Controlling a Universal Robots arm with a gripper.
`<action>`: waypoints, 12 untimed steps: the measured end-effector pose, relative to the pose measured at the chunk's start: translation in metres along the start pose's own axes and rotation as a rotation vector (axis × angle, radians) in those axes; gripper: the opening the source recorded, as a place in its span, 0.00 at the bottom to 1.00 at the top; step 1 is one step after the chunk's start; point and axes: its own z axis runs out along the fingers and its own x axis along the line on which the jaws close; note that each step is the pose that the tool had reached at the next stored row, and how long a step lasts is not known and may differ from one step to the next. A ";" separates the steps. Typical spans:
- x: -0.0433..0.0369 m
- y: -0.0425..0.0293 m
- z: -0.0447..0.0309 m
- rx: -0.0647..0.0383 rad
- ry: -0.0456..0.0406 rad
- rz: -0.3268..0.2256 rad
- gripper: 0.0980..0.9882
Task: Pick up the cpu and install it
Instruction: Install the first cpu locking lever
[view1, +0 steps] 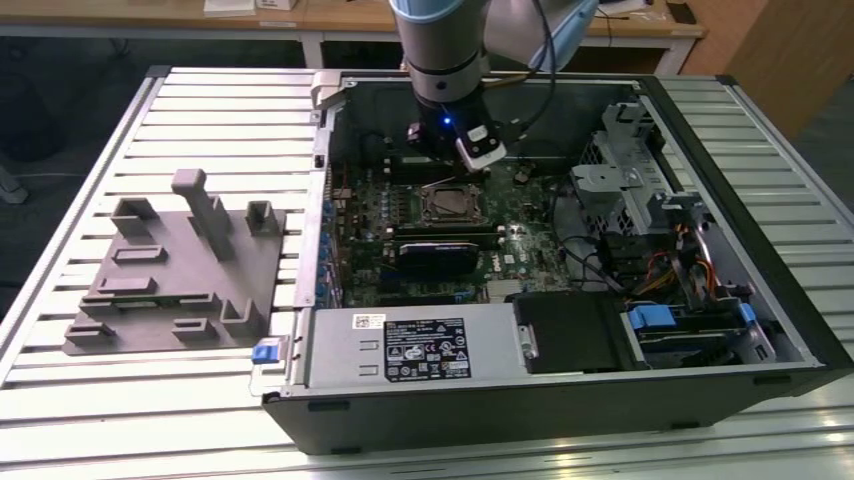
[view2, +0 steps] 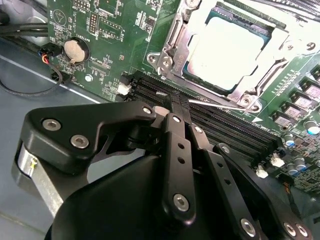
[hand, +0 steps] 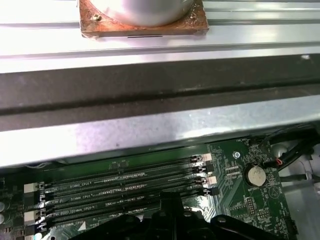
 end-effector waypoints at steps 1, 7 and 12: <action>0.0003 0.0000 0.0004 0.001 -0.0006 0.002 0.01; 0.0029 -0.0001 0.0028 0.004 -0.0046 0.017 0.01; 0.0068 -0.0001 0.0047 0.006 -0.0076 0.027 0.01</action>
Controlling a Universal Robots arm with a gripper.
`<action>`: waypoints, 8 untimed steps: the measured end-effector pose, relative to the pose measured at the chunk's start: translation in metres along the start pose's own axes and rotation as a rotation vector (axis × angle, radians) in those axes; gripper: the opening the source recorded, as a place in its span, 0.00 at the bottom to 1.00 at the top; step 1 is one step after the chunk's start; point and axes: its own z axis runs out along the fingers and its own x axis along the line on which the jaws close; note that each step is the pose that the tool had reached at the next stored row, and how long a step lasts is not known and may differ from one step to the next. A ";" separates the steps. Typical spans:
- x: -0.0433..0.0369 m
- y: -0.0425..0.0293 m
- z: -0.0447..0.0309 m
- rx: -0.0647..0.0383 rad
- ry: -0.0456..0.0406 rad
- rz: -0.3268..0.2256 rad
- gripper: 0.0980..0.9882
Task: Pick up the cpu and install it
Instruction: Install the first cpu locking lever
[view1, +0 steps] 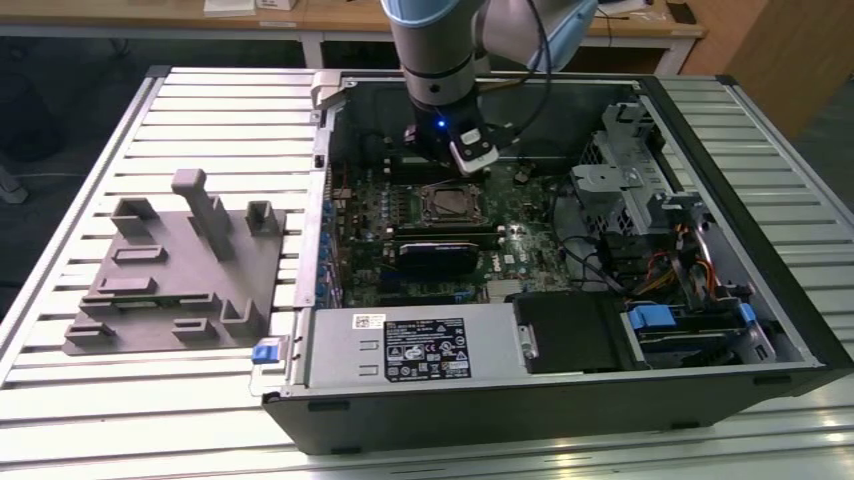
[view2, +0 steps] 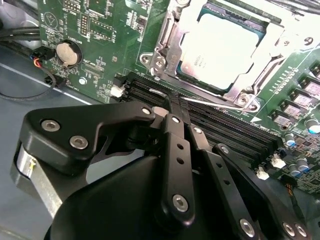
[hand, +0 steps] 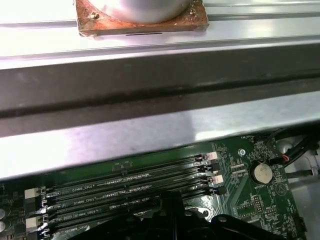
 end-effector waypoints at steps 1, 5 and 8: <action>0.0007 0.0000 0.0003 0.000 -0.0004 0.001 0.01; 0.0019 0.0001 0.0018 0.001 -0.0027 0.001 0.01; 0.0026 -0.0002 0.0034 0.002 -0.0047 0.000 0.01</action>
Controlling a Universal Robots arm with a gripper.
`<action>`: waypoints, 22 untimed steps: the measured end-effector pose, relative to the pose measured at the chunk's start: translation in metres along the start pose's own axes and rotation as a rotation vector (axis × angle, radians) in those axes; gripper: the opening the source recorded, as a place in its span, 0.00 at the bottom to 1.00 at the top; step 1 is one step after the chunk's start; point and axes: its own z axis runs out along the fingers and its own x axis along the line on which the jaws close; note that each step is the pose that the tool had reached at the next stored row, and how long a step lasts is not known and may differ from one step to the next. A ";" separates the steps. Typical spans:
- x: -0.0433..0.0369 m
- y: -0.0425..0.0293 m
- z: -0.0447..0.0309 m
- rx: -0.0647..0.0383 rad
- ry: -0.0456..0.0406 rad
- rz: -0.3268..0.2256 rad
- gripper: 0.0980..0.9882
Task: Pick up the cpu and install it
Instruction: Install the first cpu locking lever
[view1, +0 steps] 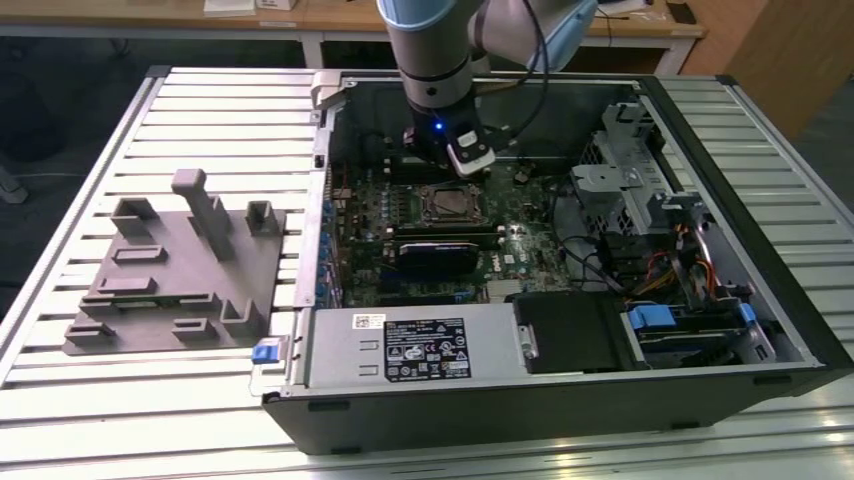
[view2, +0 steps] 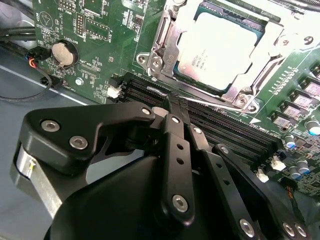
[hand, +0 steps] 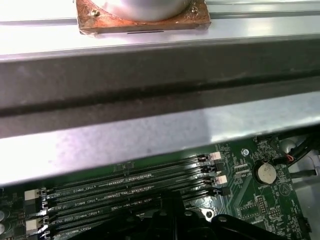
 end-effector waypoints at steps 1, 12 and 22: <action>0.0002 -0.0001 0.0005 0.001 -0.0007 0.000 0.01; 0.0014 -0.0005 0.0039 0.019 -0.0101 0.012 0.01; 0.0022 0.0009 0.0065 0.033 -0.0244 0.062 0.01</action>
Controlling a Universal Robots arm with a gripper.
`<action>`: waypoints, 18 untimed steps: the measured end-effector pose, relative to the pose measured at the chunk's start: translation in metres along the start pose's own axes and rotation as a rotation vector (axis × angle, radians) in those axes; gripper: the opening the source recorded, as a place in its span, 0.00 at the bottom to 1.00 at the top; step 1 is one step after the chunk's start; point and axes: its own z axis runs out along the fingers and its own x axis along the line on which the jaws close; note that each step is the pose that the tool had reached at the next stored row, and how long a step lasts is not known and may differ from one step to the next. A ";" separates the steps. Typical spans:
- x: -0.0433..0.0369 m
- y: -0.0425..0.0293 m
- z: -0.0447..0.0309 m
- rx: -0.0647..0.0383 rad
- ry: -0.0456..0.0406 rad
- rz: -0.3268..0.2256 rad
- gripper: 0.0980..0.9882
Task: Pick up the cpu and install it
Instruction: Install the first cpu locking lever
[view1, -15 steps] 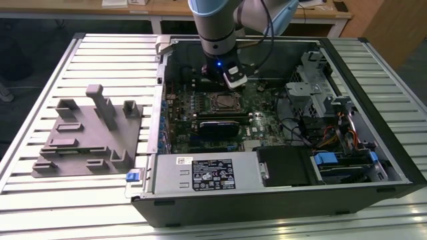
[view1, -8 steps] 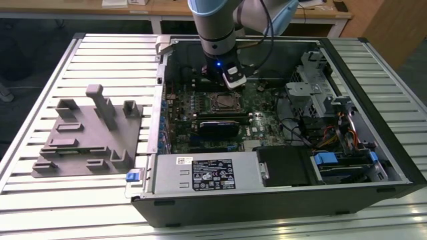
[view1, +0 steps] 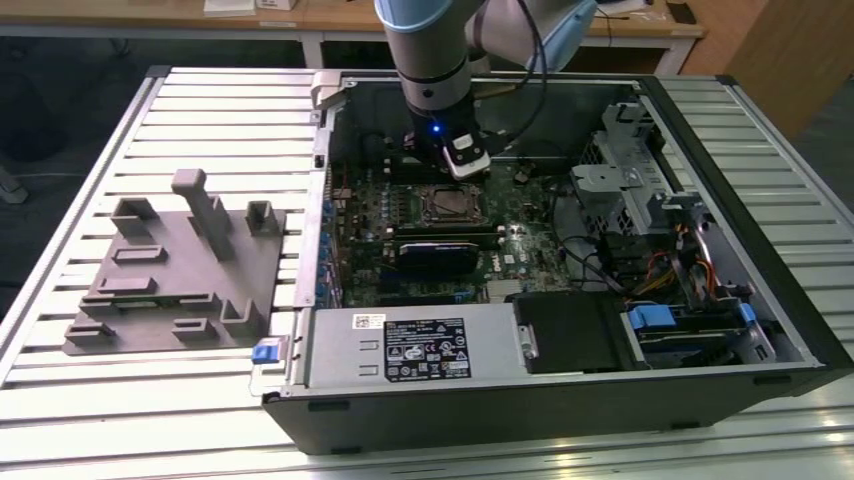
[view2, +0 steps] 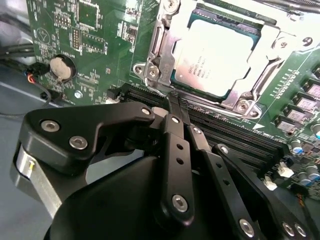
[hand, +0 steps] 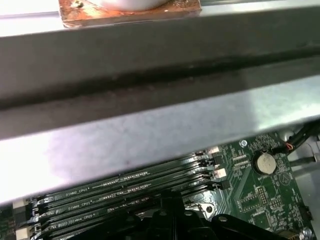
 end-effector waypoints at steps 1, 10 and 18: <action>0.0001 0.0000 0.0002 0.002 -0.0022 0.008 0.01; 0.0003 0.0000 0.0011 0.010 -0.0105 0.041 0.01; -0.0007 0.0013 -0.0040 0.006 -0.0096 0.042 0.01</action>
